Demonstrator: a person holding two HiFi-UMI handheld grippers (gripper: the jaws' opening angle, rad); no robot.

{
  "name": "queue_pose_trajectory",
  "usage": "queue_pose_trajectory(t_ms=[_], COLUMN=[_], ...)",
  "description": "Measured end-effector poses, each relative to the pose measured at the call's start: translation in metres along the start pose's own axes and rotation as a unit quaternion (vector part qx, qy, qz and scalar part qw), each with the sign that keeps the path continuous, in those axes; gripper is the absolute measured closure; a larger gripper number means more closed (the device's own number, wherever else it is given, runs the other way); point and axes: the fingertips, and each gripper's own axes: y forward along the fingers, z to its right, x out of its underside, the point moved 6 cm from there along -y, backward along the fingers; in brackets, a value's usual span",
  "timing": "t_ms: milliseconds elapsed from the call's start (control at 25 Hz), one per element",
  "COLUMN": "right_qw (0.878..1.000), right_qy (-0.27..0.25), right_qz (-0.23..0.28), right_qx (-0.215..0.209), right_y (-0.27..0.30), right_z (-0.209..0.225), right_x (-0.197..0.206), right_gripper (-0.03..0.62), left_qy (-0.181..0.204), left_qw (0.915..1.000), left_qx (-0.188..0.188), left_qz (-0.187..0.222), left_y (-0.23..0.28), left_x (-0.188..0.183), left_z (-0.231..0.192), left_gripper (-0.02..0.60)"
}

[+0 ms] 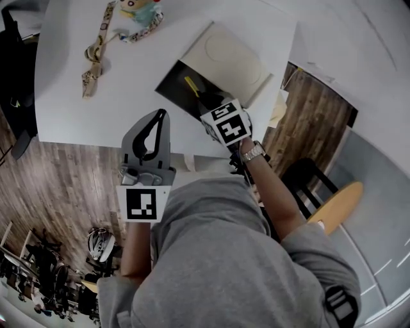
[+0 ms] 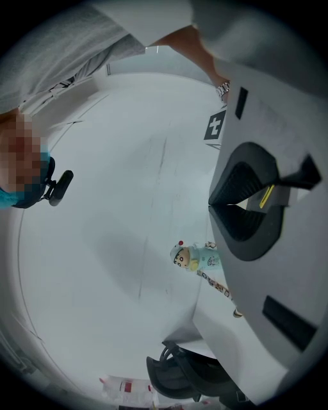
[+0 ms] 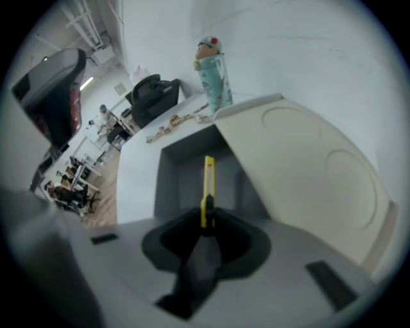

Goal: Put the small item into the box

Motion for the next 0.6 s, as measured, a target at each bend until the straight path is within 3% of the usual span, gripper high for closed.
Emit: queue_pose_trajectory(t_ms=[600], right_qw=[0.999], right_qy=[-0.012], right_qz=[-0.034], right_qx=[0.002], right_y=[0.020], right_z=[-0.002], right_x=[0.002], right_gripper=[0.505], left_qy=[-0.016], left_qw=[0.9995], left_qx=[-0.027], left_qz=[0.002], left_y=[-0.001], left_x=[0.005], left_z=[-0.006], left_gripper=[0.549])
